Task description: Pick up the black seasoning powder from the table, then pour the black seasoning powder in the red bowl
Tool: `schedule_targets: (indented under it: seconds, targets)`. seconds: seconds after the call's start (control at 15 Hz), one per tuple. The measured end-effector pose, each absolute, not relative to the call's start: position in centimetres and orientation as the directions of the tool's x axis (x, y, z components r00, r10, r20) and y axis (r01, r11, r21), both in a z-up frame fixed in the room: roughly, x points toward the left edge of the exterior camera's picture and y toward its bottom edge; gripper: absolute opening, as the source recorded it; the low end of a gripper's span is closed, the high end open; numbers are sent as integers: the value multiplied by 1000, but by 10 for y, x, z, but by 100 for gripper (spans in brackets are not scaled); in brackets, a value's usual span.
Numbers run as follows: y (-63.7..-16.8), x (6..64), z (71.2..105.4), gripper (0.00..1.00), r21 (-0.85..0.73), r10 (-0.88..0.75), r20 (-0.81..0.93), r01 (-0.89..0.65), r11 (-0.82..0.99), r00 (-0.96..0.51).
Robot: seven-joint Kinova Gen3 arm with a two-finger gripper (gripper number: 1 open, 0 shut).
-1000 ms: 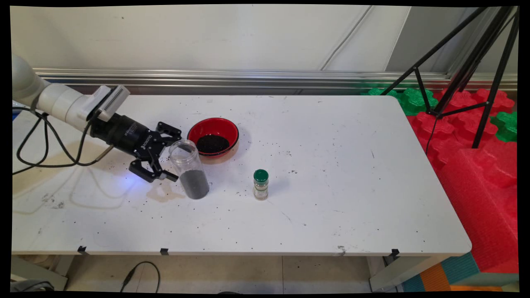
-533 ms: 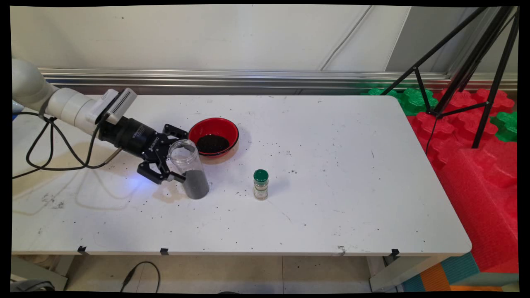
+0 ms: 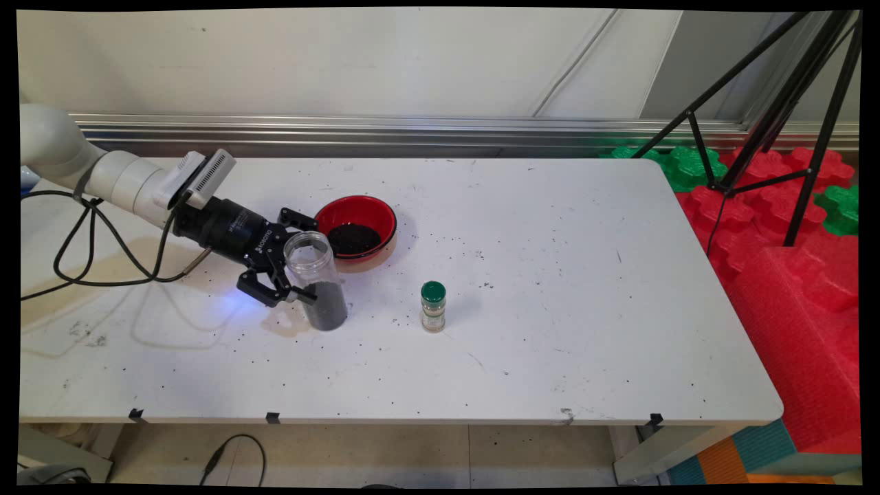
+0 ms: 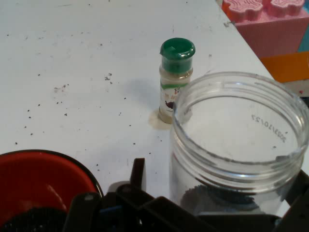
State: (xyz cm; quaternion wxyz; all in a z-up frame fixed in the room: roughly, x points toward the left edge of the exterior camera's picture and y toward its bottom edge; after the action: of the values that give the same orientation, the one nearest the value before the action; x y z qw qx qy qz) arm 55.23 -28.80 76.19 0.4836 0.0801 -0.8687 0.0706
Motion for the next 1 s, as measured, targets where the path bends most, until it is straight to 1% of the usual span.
schedule_targets:
  seconds: [0.47, 0.53, 1.0]
  targets:
    - [-291, 548, 758, 100, -48, -70, 853, -211, 976, -517]
    - [-291, 547, 758, 0, -48, -70, 854, -211, 976, -516]
    - [-293, 544, 757, 0, -46, -71, 855, -212, 976, -514]
